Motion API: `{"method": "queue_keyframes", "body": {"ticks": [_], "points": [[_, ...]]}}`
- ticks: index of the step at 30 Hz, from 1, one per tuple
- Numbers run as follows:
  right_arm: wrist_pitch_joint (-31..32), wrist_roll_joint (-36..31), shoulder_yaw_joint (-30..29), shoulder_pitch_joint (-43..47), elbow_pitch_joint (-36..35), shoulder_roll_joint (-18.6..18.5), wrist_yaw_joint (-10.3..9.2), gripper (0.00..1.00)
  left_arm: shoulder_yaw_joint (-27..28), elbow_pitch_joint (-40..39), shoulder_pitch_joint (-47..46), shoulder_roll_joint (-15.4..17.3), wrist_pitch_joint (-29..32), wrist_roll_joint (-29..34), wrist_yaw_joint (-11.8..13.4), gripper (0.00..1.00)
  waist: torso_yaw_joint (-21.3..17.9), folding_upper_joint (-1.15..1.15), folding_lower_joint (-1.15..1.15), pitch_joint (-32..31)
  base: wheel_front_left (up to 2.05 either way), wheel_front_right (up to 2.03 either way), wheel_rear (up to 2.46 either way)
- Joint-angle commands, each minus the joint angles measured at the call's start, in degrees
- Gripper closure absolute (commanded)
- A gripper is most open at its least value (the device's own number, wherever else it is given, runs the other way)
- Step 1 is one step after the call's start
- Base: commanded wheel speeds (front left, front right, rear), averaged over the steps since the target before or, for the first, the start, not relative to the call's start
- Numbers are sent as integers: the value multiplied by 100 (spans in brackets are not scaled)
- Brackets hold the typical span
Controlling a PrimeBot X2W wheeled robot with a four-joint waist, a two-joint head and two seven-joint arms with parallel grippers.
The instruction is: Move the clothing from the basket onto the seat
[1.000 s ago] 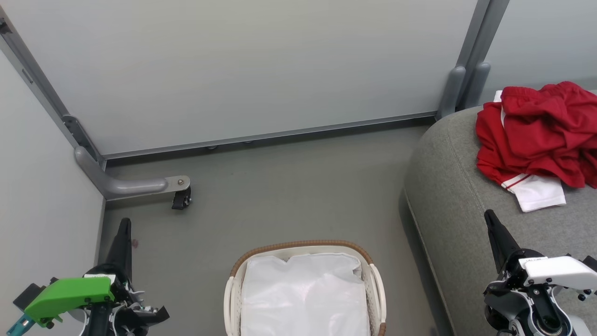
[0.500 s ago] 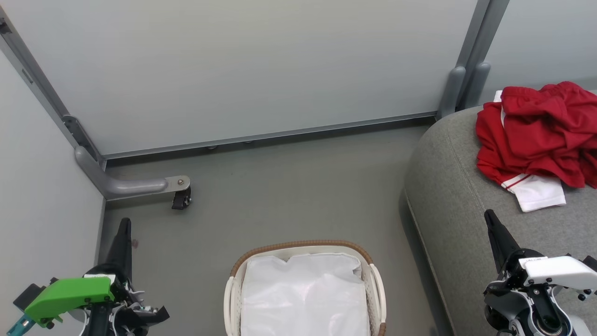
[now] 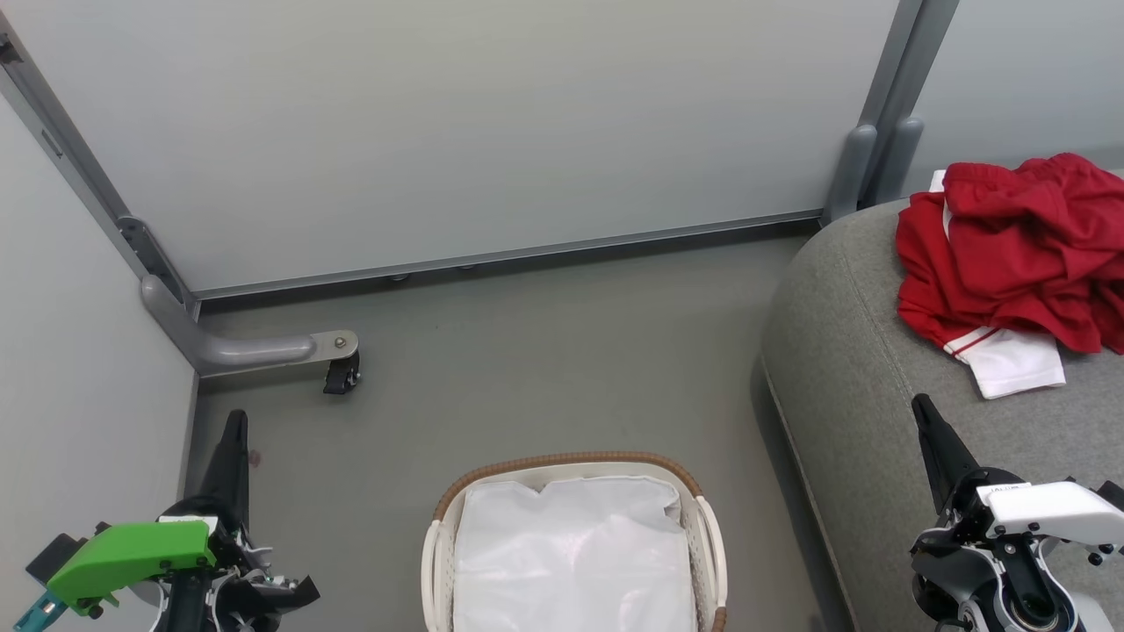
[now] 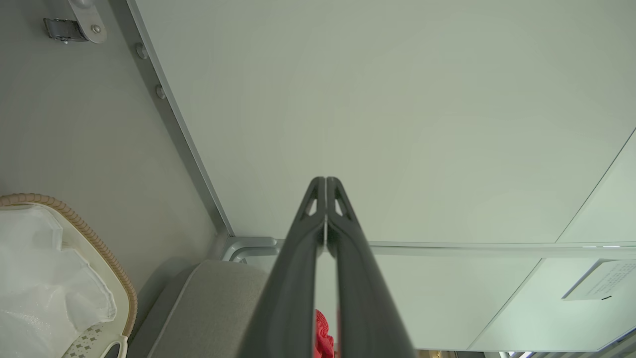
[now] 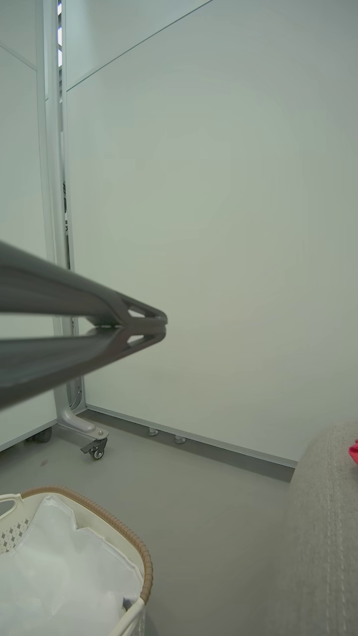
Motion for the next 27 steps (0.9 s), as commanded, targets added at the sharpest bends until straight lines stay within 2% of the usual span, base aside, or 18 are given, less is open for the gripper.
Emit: {"method": "queue_keyframes", "body": {"ticks": [1, 27], "points": [[18, 18, -15, -37, -23, -34, 2, 100, 24, -6, -82, 5, 15, 20, -20, 100, 0, 0, 0, 0, 0, 0, 0], [18, 18, -14, -37, -23, -33, 2, 100, 56, -5, -85, -14, 44, 52, -20, 100, 0, 0, 0, 0, 0, 0, 0]]}}
